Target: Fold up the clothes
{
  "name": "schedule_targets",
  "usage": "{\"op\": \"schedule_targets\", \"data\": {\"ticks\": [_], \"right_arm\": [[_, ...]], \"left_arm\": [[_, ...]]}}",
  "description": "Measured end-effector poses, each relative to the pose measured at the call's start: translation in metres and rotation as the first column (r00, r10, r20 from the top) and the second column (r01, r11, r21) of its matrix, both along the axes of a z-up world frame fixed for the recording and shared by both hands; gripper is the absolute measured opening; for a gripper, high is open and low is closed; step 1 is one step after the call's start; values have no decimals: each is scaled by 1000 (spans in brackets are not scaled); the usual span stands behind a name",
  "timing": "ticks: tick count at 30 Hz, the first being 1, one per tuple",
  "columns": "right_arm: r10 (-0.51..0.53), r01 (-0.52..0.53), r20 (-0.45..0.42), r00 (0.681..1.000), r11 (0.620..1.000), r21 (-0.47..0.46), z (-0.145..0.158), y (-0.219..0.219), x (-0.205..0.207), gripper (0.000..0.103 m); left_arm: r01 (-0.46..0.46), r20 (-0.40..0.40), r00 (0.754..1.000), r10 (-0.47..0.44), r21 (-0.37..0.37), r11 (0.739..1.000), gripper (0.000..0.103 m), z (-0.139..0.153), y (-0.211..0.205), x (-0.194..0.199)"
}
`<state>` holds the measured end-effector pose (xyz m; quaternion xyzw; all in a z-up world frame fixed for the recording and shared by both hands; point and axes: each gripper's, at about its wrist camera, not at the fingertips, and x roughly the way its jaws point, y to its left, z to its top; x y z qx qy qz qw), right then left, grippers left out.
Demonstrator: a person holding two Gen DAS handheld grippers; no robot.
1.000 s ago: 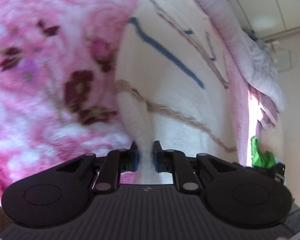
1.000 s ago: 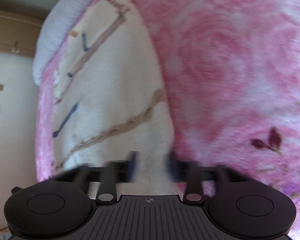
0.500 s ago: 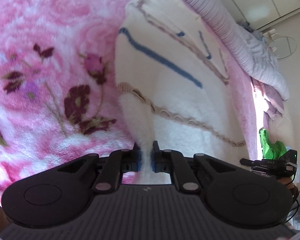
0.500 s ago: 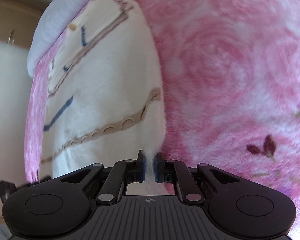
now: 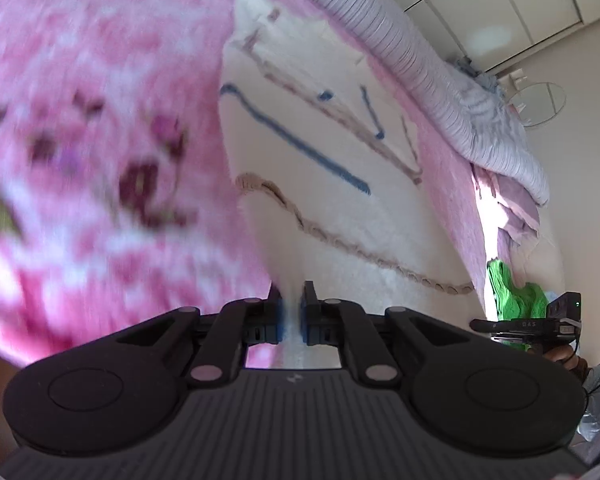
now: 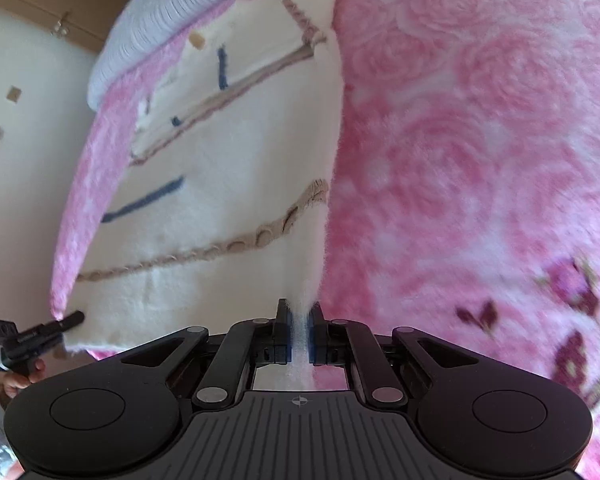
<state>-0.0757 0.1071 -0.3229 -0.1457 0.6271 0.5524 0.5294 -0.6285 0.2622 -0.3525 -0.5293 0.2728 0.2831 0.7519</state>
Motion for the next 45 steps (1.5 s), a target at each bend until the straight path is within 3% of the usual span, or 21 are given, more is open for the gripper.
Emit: {"op": "schedule_targets", "data": {"ticks": [4, 9, 13, 15, 18, 21, 24, 27, 29, 31, 33, 35, 38, 41, 45], "right_arm": [[10, -9, 7, 1000, 995, -102, -10, -33, -2, 5], [18, -20, -11, 1000, 962, -271, -16, -85, -10, 5], [17, -32, -43, 999, 926, -376, -20, -110, -19, 5], [31, -48, -50, 998, 925, -378, -16, -105, -20, 5], [66, -76, -43, 997, 944, -322, 0, -80, -17, 5], [52, -57, -33, 998, 981, -184, 24, -44, -2, 5], [21, -21, -9, 1000, 1000, -14, 50, -2, 16, 5], [-19, 15, 26, 999, 992, 126, 65, 45, 36, 5], [-69, 59, 42, 997, 977, 205, 69, 78, 49, 6], [-143, 126, 46, 989, 956, 265, 64, 112, 61, 6], [-232, 216, 31, 972, 941, 261, 51, 143, 71, 15], [-299, 278, 42, 953, 924, 262, 41, 166, 79, 48], [-290, 250, 108, 951, 925, 286, 36, 169, 92, 51], [-225, 187, 142, 964, 953, 238, 21, 163, 92, 51], [-123, 83, 268, 955, 984, 158, -4, 159, 81, 51]], "left_arm": [[-13, -11, 1000, 12, -117, 993, 5, -11, -46, -11], [-53, -41, 998, 43, -273, 961, 5, -16, -106, -29], [-91, -55, 996, 77, -334, 938, 5, -14, -126, -38], [-87, -36, 996, 80, -323, 942, 5, -7, -118, -37], [-40, 19, 999, 46, -240, 970, 5, 12, -86, -23], [-16, 86, 996, 26, -108, 994, 5, 37, -40, -5], [-27, 151, 988, 27, 3, 1000, 5, 56, 14, 16], [-26, 187, 982, 7, 103, 994, 5, 70, 70, 46], [-49, 213, 977, 24, 113, 992, 6, 70, 111, 68], [-110, 207, 974, 89, 94, 989, 14, 65, 150, 88], [-165, 160, 976, 146, 112, 980, 24, 60, 176, 97], [-197, 107, 977, 183, 137, 971, 24, 54, 197, 104], [-153, 21, 988, 151, 142, 978, 25, 42, 204, 107], [-75, -51, 995, 82, 116, 990, 25, 22, 198, 113], [-48, -72, 996, 56, 108, 993, 29, 1, 202, 127]]}}
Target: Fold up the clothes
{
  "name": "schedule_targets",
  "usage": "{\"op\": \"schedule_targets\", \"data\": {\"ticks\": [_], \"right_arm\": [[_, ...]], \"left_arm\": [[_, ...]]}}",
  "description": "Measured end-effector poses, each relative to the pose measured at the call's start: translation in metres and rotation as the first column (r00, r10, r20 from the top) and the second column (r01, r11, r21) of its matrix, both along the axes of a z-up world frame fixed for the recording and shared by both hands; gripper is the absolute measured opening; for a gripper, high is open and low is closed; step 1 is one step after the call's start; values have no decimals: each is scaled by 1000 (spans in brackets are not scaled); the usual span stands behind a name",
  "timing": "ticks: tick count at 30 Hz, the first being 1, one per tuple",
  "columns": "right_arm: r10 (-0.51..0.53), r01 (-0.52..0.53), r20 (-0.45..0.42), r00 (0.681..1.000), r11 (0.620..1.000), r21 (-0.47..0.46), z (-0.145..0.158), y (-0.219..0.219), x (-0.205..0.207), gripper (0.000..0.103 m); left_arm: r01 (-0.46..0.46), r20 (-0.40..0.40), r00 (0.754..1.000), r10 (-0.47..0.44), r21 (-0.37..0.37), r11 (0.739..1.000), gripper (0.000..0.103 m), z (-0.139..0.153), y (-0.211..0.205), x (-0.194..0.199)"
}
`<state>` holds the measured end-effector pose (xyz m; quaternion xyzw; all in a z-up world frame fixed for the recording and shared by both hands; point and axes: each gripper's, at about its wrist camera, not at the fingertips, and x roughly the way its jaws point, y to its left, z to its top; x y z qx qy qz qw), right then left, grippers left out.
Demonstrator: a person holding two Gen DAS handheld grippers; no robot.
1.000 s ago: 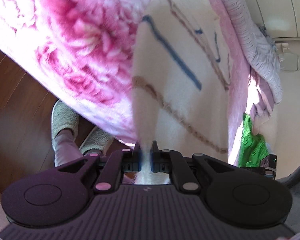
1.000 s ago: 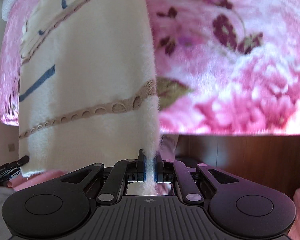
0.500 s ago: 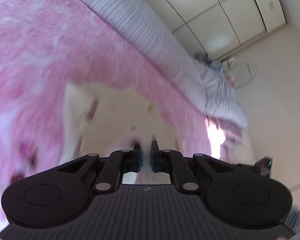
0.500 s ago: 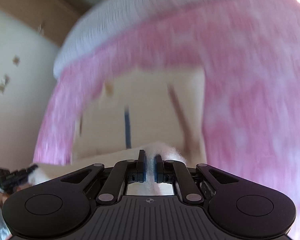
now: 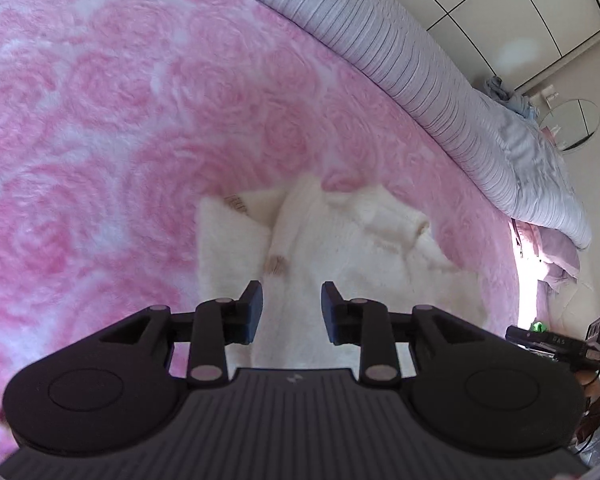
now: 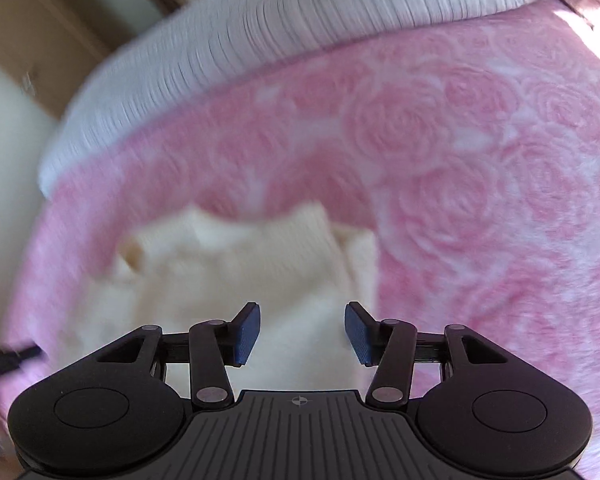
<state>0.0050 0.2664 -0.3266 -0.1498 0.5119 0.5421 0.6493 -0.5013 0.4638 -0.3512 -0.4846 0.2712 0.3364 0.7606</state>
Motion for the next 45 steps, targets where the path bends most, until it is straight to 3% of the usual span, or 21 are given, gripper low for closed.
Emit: {"op": "schedule_targets", "data": {"ticks": [6, 12, 14, 15, 17, 21, 25, 33, 37, 38, 40, 42, 45], "right_arm": [[35, -36, 43, 998, 999, 22, -16, 21, 3, 51], [33, -35, 52, 998, 999, 37, -30, 49, 10, 51], [56, -59, 63, 996, 998, 35, -36, 55, 6, 51], [79, -82, 86, 993, 996, 27, -39, 57, 1, 51], [124, -127, 133, 983, 992, 10, -43, 61, -8, 10], [128, -150, 230, 965, 985, 82, -23, 49, -13, 9], [57, -112, 310, 949, 980, 162, -1, 52, 0, 9], [50, -110, 405, 913, 986, 128, -22, 90, -11, 9], [14, -88, 420, 907, 984, 157, -34, 95, -6, 9], [13, -90, 430, 903, 983, 160, -37, 97, -7, 9], [47, -97, 418, 907, 990, 100, -52, 107, -8, 9], [79, -90, 367, 927, 996, 12, -72, 116, -5, 10], [11, -28, 329, 944, 999, 45, -65, 105, 0, 21]], "left_arm": [[33, -58, 998, -31, 41, 999, 30, -15, 26, 33], [154, -147, 979, -139, 96, 983, 28, -25, 34, 66], [188, -170, 972, -164, 136, 973, 8, -24, 29, 69], [206, -182, 967, -176, 156, 966, 8, -23, 26, 71], [203, -165, 971, -172, 193, 960, 6, -18, 21, 67], [123, -96, 991, -98, 300, 946, 6, 4, 16, 40], [81, -98, 994, -50, 338, 938, 7, 4, 30, 32], [70, -141, 990, -18, 374, 925, 7, -18, 52, 50], [40, -120, 993, 9, 404, 914, 9, -27, 54, 47], [45, -139, 990, 10, 384, 922, 9, -33, 57, 50], [90, -211, 977, -26, 300, 950, 12, -52, 65, 60], [95, -229, 973, -27, 291, 952, 18, -57, 67, 63], [39, -211, 977, 27, 302, 953, 24, -47, 64, 54]]}}
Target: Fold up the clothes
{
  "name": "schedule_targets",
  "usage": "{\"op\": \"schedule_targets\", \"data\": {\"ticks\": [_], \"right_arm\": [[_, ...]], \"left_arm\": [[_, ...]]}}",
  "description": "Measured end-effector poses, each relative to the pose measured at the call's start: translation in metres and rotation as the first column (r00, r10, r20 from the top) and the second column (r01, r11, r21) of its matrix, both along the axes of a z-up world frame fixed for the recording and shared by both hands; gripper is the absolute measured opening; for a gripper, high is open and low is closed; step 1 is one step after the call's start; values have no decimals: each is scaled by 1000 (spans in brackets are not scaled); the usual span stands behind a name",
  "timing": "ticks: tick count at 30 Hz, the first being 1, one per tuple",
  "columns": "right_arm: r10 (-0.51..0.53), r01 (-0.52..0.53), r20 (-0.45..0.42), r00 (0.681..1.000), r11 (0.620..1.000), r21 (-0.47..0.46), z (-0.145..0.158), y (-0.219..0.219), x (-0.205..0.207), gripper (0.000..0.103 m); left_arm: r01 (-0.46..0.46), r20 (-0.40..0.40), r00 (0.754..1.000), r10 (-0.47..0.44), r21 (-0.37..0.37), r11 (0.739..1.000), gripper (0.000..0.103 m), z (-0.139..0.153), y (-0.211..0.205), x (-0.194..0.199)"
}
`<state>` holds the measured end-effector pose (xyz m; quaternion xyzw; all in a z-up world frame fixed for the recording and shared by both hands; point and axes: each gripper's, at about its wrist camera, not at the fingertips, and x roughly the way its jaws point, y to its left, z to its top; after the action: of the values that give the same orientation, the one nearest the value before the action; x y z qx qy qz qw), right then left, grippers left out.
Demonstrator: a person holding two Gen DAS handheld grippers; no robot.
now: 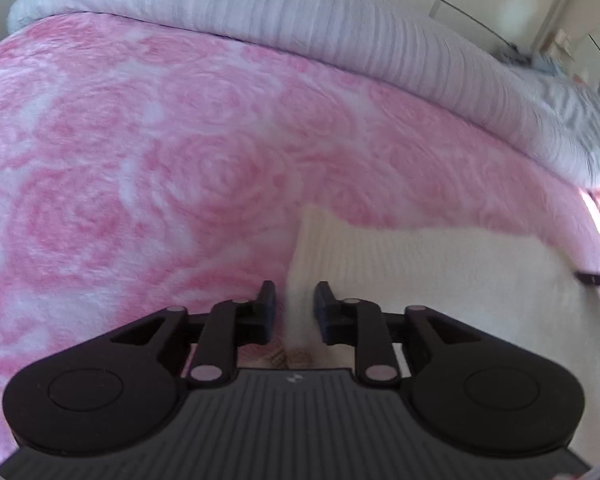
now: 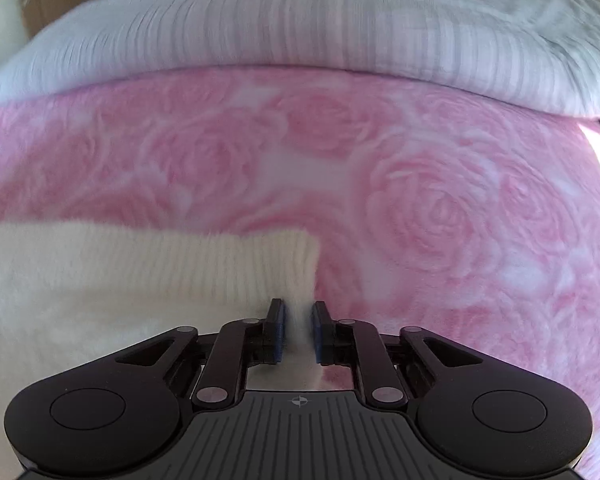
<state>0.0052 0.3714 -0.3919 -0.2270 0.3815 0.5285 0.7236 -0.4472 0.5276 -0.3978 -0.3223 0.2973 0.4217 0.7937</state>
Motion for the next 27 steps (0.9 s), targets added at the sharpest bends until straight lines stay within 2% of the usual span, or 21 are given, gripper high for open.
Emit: {"op": "schedule_targets", "data": {"ticks": [1, 2, 3, 5, 7, 10, 12, 13, 14, 16, 18, 21, 22, 25, 27], "right_arm": [[-28, 28, -7, 1000, 999, 18, 9, -9, 1, 32], [-56, 57, -14, 998, 998, 37, 17, -17, 2, 36], [-84, 85, -21, 996, 995, 55, 26, -26, 2, 37], [-73, 76, -34, 997, 993, 90, 46, -55, -5, 37], [9, -7, -25, 1000, 995, 99, 59, -86, -22, 37], [140, -140, 7, 990, 990, 34, 52, -121, -60, 37], [201, -201, 25, 979, 980, 3, 35, -139, -78, 37], [209, -208, 48, 977, 978, -26, 23, -145, -82, 37], [196, -195, 41, 980, 981, -13, 17, -151, -77, 37], [160, -160, 7, 987, 986, 35, 11, -163, -63, 37], [129, -127, -33, 991, 990, 64, 9, -172, -49, 33], [47, -47, 19, 999, 999, 19, 26, -176, -42, 32], [41, -41, 14, 999, 999, 29, 33, -181, -41, 32], [11, 2, -106, 994, 994, 113, 42, -206, -38, 33], [-16, 47, -212, 977, 989, 139, 36, -224, -36, 36]], "left_arm": [[-26, 7, 1000, 26, 12, 1000, 22, 7, -6, -7], [-45, 10, 999, 45, 22, 999, 20, 15, -15, -14], [-54, 8, 999, 53, 29, 998, 20, 23, -28, -20], [-42, 18, 999, 42, 36, 998, 20, 39, -60, -31], [5, 26, 1000, -6, 43, 999, 20, 50, -95, -36], [109, -21, 994, -107, 84, 991, 21, 43, -143, -31], [149, -94, 986, -139, 105, 983, 22, 24, -159, -30], [145, -76, 988, -136, 122, 982, 22, 17, -160, -34], [139, -58, 989, -133, 136, 981, 22, 10, -161, -39], [118, -47, 993, -113, 134, 984, 20, 12, -157, -42], [82, -80, 994, -71, 147, 986, 11, 21, -159, -39], [-28, -64, 997, 36, 121, 992, 10, 43, -172, -45], [-47, -67, 996, 56, 127, 991, 11, 49, -181, -47], [-107, -49, 992, 114, 119, 987, 17, 60, -208, -61], [-172, 8, 985, 172, 64, 983, 19, 55, -221, -79]]}}
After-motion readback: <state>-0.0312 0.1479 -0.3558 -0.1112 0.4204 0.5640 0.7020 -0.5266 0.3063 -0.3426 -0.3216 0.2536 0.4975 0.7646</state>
